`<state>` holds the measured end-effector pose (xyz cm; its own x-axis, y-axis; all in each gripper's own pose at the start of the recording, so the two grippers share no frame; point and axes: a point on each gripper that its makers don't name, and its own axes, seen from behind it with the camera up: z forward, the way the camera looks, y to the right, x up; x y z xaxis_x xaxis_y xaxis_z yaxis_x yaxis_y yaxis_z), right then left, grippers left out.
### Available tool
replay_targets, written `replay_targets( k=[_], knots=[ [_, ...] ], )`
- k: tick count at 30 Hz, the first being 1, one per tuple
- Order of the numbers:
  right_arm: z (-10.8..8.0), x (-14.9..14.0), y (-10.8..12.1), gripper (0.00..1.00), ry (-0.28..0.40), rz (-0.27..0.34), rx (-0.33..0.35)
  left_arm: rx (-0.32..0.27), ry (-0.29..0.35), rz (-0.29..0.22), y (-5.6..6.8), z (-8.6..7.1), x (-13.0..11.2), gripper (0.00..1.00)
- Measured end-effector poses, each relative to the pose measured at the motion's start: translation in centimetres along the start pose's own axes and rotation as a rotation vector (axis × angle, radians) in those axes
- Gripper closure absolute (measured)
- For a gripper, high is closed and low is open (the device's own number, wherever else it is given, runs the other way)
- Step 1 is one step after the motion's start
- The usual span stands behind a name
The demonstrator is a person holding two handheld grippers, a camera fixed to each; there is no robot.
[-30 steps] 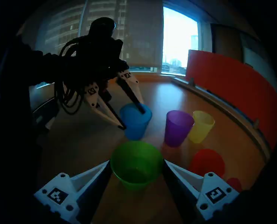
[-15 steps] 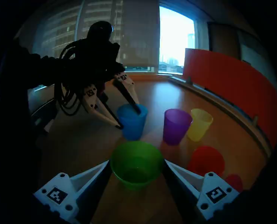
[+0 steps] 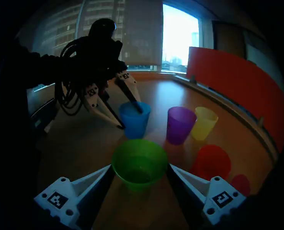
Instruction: Pour water
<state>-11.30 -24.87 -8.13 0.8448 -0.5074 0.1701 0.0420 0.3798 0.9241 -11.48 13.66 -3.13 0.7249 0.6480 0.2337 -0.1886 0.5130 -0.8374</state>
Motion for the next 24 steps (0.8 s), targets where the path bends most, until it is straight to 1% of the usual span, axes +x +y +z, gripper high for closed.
replay_targets(
  k=[6,12,24],
  knots=[
    [-0.3,-0.2,0.2,0.03,-0.005,0.009,-0.006,-0.007,-0.019,-0.005,0.1,-0.2,-0.5,0.15],
    [-0.8,-0.3,0.3,0.02,-0.008,0.000,-0.012,-0.006,-0.021,-0.009,-0.1,-0.6,-0.4,0.15],
    [-1.5,-0.4,0.4,0.02,-0.015,-0.005,-0.022,-0.001,-0.041,0.012,0.1,-1.2,-0.9,0.15]
  ],
)
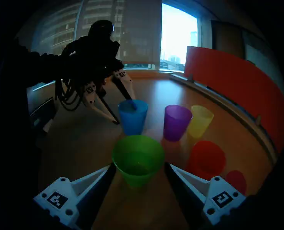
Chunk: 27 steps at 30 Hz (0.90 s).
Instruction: Pour water
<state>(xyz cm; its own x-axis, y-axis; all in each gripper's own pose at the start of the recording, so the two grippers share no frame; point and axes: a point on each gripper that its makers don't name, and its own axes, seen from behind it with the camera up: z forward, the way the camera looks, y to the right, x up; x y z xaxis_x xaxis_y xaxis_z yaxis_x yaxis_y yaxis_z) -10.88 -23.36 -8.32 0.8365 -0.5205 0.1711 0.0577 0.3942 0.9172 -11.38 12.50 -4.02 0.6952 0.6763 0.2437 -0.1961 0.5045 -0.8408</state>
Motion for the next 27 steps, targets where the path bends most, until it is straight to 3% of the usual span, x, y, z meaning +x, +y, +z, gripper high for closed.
replay_targets(
  k=[12,27],
  knots=[
    [-0.8,-0.2,0.3,0.03,-0.003,-0.002,-0.018,0.010,-0.010,0.011,0.0,-0.4,-0.5,0.15],
    [-3.1,-1.8,1.1,0.02,-0.020,0.014,-0.061,0.050,-0.029,-0.006,-0.9,-2.2,-2.1,0.15]
  ],
)
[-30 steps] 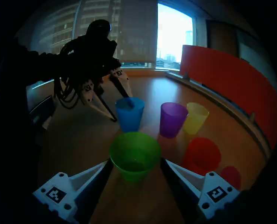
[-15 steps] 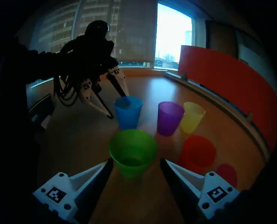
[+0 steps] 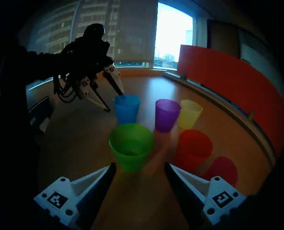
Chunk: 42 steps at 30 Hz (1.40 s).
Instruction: Pour water
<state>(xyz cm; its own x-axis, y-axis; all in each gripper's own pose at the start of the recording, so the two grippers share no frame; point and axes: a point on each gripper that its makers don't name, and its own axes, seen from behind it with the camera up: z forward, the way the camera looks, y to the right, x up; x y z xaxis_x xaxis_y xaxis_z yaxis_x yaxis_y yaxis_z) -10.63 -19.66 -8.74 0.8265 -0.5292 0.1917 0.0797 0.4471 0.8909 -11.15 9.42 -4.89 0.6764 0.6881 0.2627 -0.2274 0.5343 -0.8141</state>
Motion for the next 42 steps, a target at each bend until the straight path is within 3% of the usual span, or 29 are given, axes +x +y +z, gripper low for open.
replay_targets(
  k=[12,24,30,35,42],
  knots=[
    [-2.3,-1.3,0.6,0.03,-0.020,0.002,-0.037,0.019,-0.012,0.002,-0.1,-1.4,-1.0,0.14],
    [-4.1,-1.8,1.4,0.03,-0.017,0.035,-0.089,0.051,-0.012,-0.034,-0.7,-2.4,-1.7,0.14],
    [-4.9,-1.5,2.1,0.02,-0.010,0.112,-0.142,0.135,0.001,-0.133,-2.8,-2.9,-1.9,0.14],
    [-5.7,-2.2,3.1,0.03,-0.027,0.219,-0.212,0.217,0.031,-0.225,-4.3,-3.8,-2.1,0.14],
    [-7.0,-3.0,4.1,0.02,-0.041,0.330,-0.300,0.289,0.065,-0.305,-4.9,-4.9,-2.5,0.14]
  ],
)
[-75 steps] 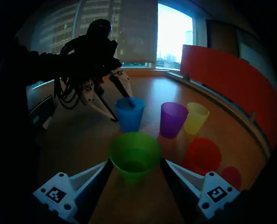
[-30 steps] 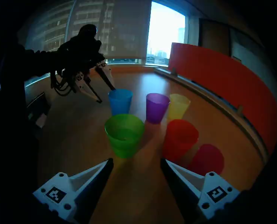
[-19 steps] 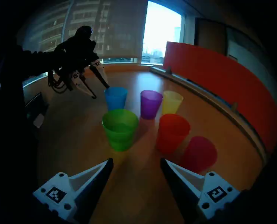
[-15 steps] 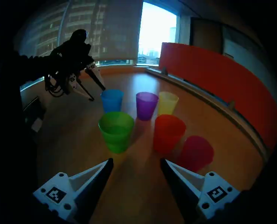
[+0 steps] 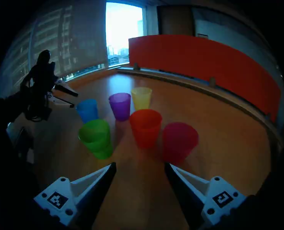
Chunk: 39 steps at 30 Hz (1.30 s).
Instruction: Pour water
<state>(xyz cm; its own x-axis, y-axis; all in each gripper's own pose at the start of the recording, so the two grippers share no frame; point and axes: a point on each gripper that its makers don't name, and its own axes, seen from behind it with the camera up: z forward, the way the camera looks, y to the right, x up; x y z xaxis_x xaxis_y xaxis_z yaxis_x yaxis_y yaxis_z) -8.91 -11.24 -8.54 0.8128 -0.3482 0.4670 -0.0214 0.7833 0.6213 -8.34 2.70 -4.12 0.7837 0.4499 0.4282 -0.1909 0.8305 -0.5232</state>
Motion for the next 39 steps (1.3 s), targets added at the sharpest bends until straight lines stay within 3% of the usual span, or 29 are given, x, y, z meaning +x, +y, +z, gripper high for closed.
replay_targets(
  k=[6,14,18,27,39],
  knots=[
    [-0.6,0.1,1.3,0.02,0.004,0.030,-0.105,0.063,0.032,-0.084,-1.0,-0.6,0.2,0.14],
    [-1.4,0.1,2.5,0.02,0.005,0.134,-0.197,0.127,0.089,-0.206,-2.5,-1.6,0.9,0.14],
    [-1.7,0.2,3.0,0.02,0.013,0.173,-0.221,0.147,0.094,-0.225,-2.9,-1.9,0.8,0.14],
    [-2.2,0.2,4.0,0.02,0.027,0.187,-0.251,0.178,0.112,-0.238,-3.7,-2.3,1.3,0.14],
    [-3.0,1.5,7.5,0.02,0.129,0.214,-0.371,0.288,0.237,-0.337,-5.8,-3.6,2.8,0.14]
  ],
)
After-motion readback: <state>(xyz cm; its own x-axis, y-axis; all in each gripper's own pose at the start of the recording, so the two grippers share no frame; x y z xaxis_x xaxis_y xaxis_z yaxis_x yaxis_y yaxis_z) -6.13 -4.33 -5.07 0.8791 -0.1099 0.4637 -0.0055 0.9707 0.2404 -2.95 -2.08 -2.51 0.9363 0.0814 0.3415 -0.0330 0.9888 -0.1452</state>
